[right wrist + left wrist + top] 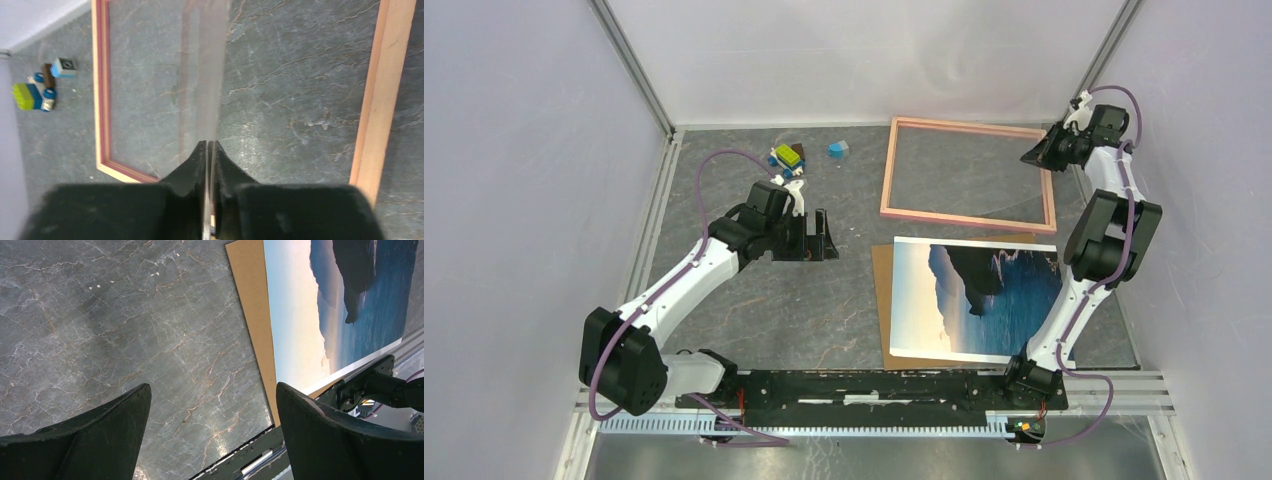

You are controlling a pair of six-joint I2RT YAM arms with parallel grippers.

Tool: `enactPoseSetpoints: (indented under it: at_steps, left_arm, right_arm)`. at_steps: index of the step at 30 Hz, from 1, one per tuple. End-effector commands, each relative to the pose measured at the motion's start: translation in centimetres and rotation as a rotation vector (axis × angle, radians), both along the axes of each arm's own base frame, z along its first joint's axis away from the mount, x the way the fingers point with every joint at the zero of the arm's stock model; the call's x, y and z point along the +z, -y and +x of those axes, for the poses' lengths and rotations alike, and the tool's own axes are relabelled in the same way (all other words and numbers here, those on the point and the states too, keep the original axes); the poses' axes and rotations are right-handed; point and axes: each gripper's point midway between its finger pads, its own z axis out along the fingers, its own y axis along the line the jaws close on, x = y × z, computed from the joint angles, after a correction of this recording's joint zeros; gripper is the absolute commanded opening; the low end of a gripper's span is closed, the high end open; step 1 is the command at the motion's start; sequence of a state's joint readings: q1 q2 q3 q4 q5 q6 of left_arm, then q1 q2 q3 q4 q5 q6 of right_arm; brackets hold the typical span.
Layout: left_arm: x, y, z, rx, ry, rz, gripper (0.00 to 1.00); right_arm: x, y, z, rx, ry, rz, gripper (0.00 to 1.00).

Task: Put the photo into the frame
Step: Place the photo frame item in the photo frame.

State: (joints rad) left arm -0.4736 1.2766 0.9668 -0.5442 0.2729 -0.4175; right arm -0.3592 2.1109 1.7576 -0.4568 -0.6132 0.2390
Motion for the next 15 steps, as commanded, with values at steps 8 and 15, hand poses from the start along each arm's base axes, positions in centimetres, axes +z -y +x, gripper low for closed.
enactPoseSetpoints:
  at_steps: [8, 15]
  left_arm:
    - [0.66, 0.74, 0.41, -0.045, 0.040, -0.025, 1.00]
    - [0.54, 0.76, 0.37, -0.047, 0.036, -0.024, 1.00]
  right_arm:
    - [1.92, -0.70, -0.02, 0.032, 0.056, 0.041, 0.33]
    - [2.10, -0.11, 0.24, 0.021, 0.056, 0.006, 0.43]
